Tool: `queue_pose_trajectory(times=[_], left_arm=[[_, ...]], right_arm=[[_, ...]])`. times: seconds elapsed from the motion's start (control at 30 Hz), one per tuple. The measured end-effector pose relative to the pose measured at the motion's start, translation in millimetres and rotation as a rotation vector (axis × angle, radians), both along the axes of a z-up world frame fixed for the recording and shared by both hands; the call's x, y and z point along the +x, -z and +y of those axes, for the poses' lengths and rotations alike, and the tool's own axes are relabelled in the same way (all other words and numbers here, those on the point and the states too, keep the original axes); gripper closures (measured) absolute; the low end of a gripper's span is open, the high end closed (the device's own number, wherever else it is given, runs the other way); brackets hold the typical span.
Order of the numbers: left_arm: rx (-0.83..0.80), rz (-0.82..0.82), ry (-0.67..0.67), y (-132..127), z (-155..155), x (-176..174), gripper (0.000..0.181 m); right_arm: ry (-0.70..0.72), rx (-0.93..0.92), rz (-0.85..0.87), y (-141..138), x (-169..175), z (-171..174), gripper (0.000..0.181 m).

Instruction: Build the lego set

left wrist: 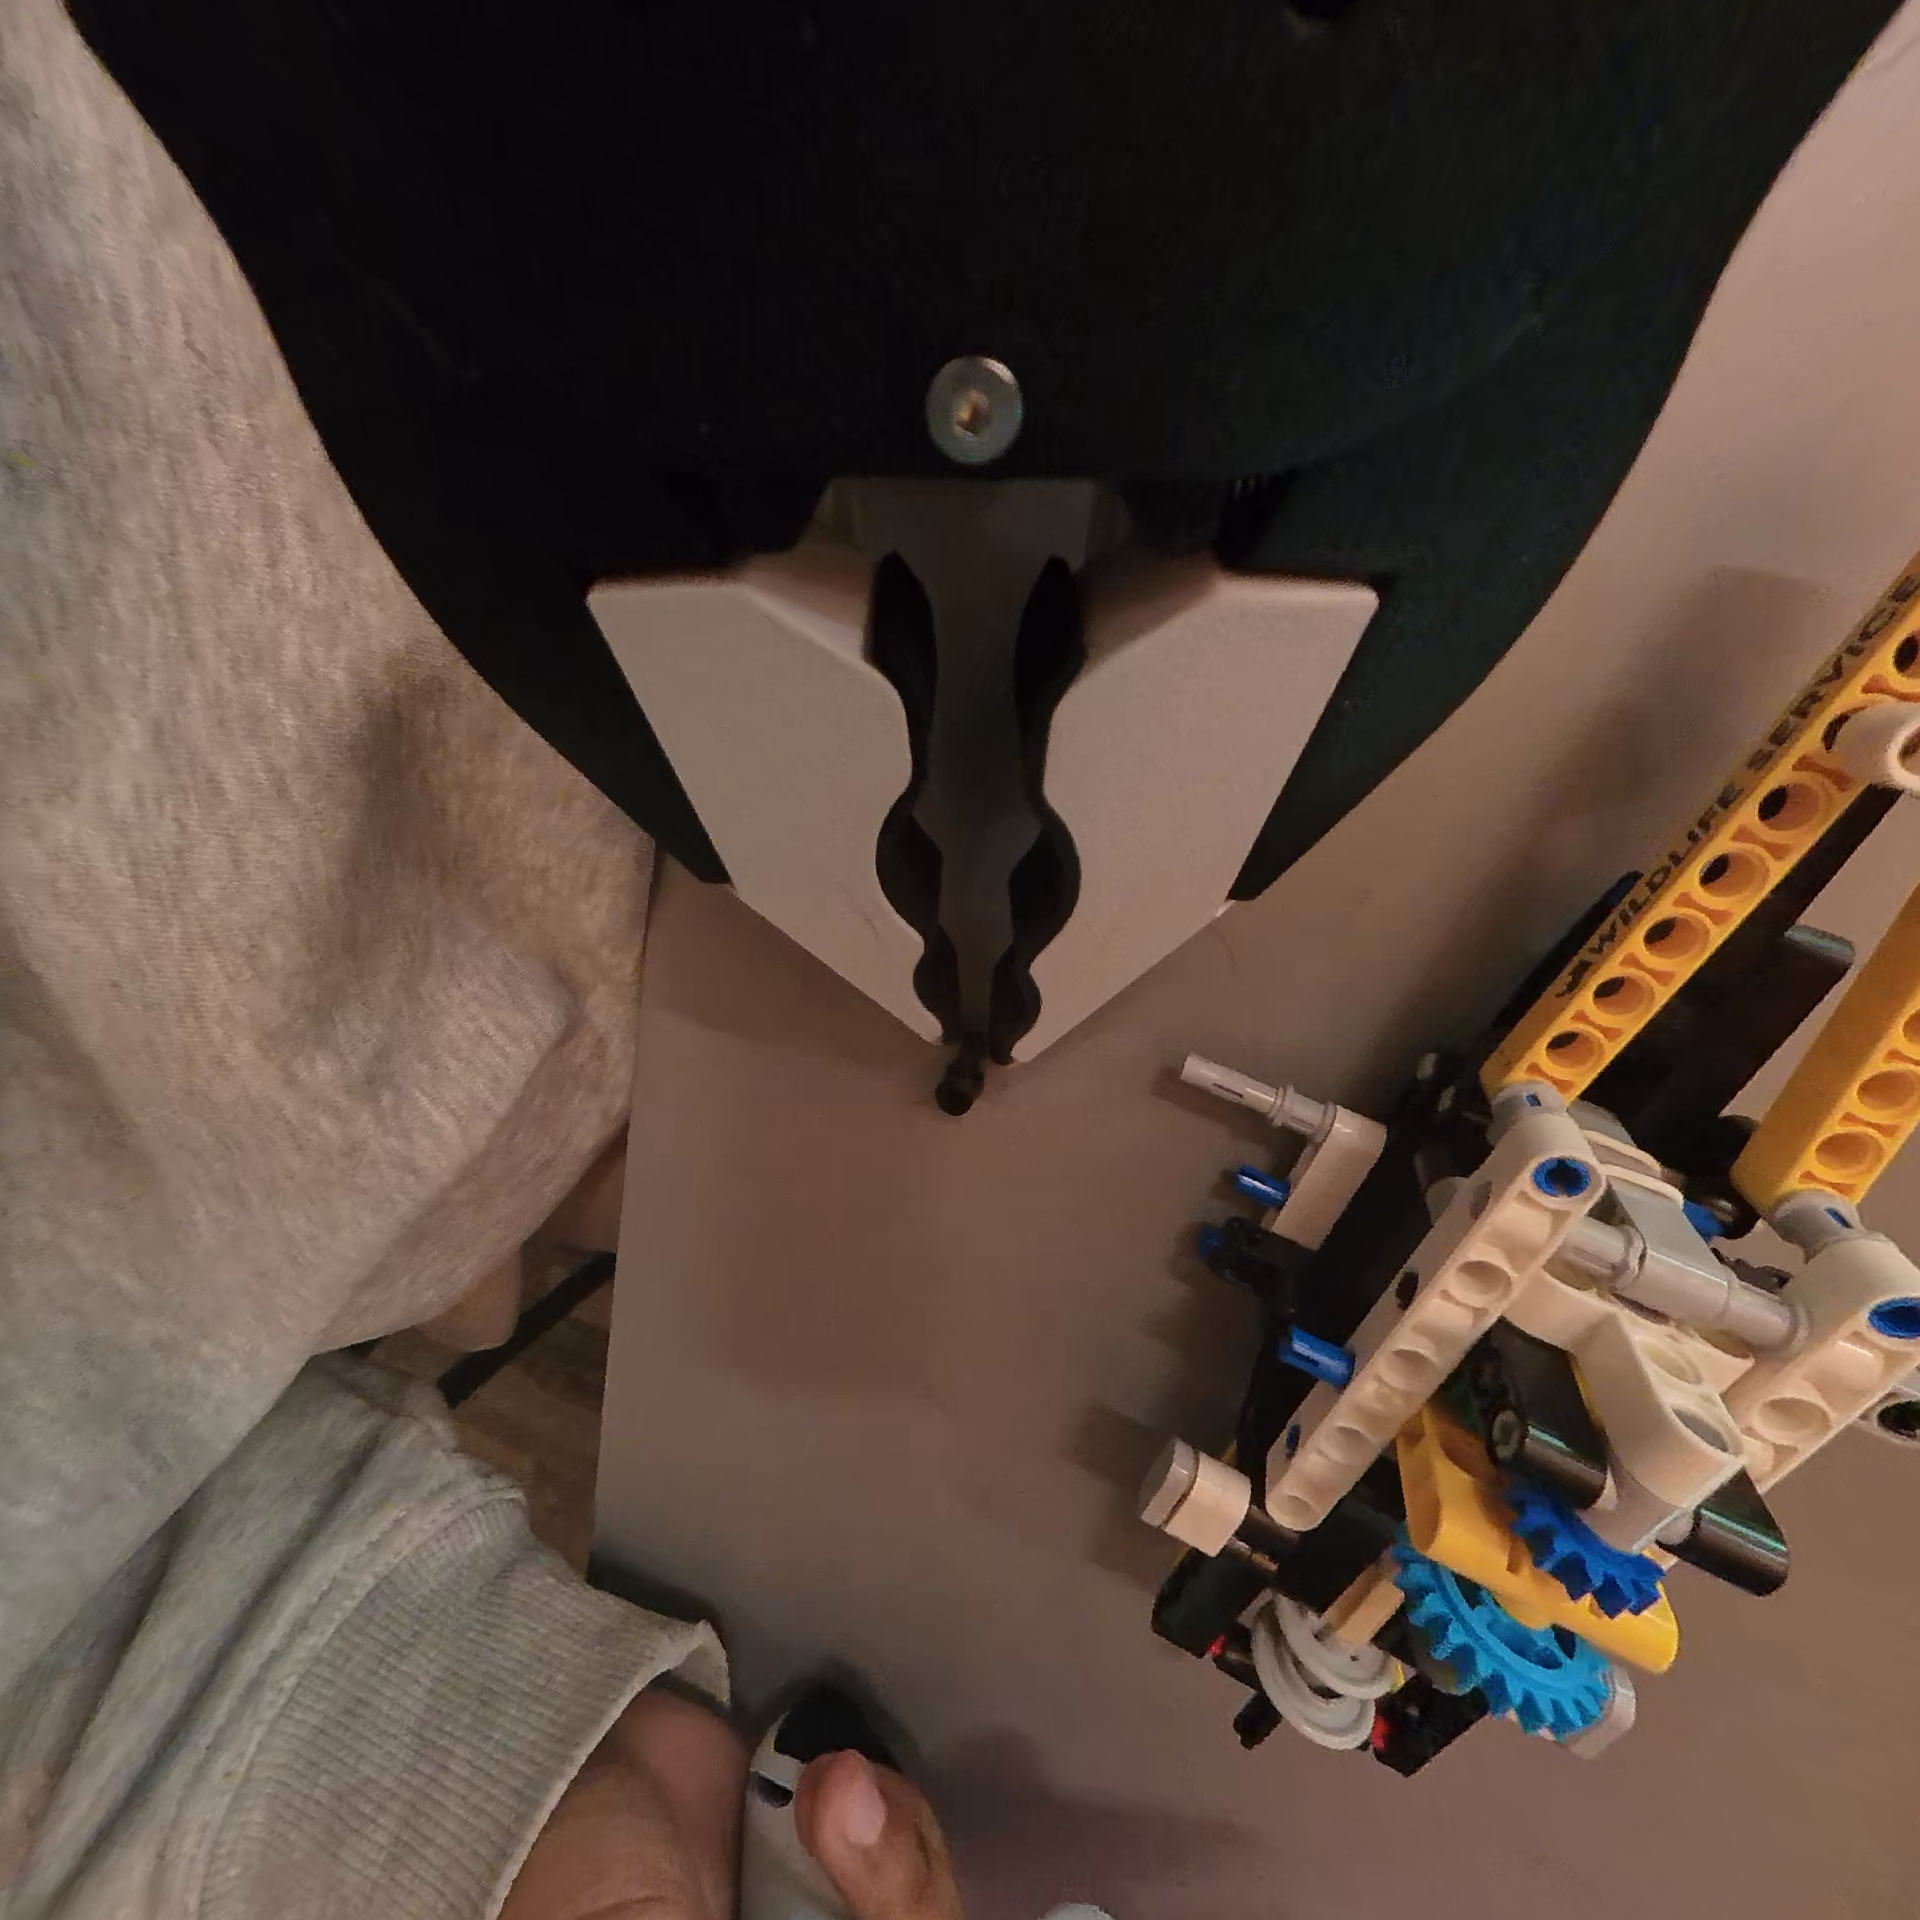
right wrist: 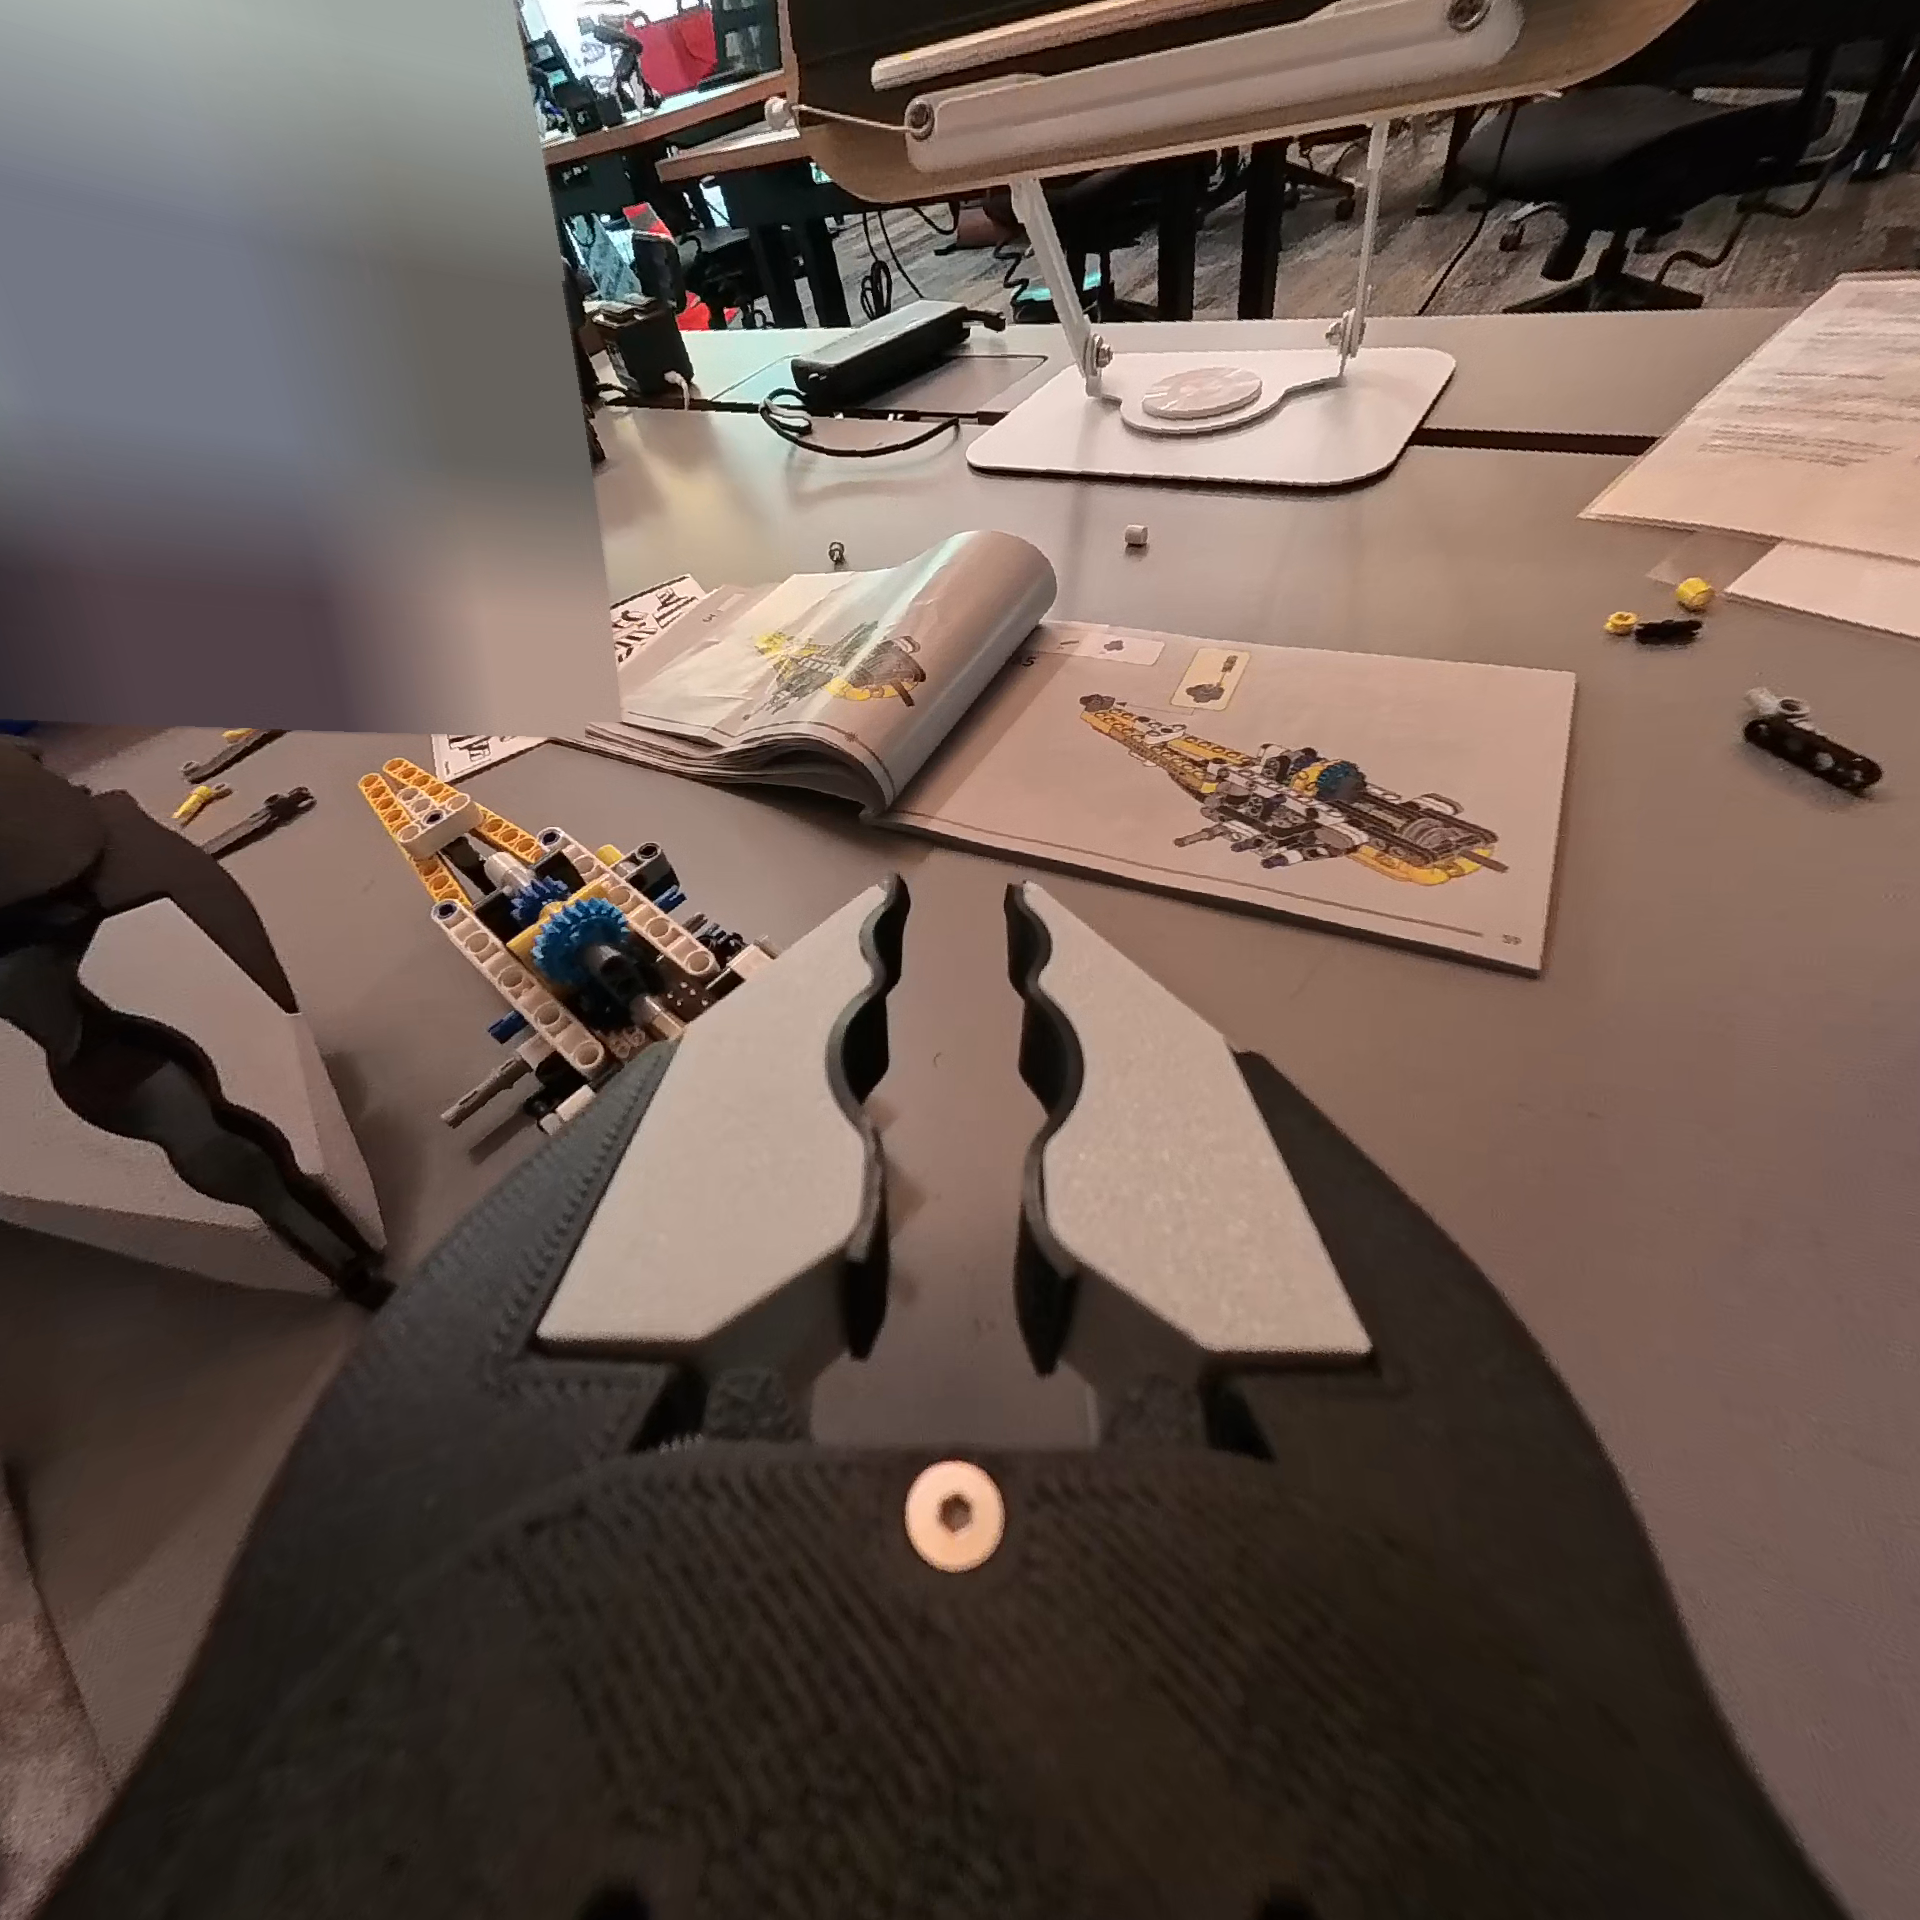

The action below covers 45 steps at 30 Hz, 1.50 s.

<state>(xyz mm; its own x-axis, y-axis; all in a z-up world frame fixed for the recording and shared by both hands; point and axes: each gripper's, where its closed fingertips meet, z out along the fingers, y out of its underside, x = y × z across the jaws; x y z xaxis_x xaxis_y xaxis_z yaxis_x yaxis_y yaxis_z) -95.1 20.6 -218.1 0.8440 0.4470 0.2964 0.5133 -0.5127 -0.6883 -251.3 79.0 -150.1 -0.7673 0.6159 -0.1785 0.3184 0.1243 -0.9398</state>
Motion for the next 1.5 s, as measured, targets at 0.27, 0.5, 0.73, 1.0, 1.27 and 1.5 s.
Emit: queue_pose_trajectory(times=[0.27, 0.5, 0.73, 1.0, 1.27, 1.5], left_arm=[[-0.020, 0.046, -0.013, -0.3, -0.5, -1.7, 0.178], [0.216, 0.031, -0.096, -42.7, -37.4, -11.3, 0.178], [0.070, 0.141, -0.754, -49.6, -233.5, -59.2, 0.179], [-0.135, 0.006, -0.869, -1.8, -280.7, -45.2, 0.178], [-0.121, 0.012, -0.890, -4.1, -283.8, -46.6, 0.173], [-0.060, 0.115, -0.977, -30.1, -296.2, -59.8, 0.164]], right_arm=[[0.005, 0.015, 0.000, 1.8, -0.6, -0.6, 0.163], [0.011, -0.005, -0.013, 1.0, -2.3, 1.2, 0.163], [0.019, -0.012, -0.017, 0.9, -5.9, 0.6, 0.164], [0.029, 0.013, -0.008, 3.2, -9.9, -2.4, 0.164], [0.028, 0.003, -0.015, 3.1, -10.9, -2.4, 0.164], [0.031, -0.016, -0.024, 2.0, -12.0, -1.3, 0.164]])
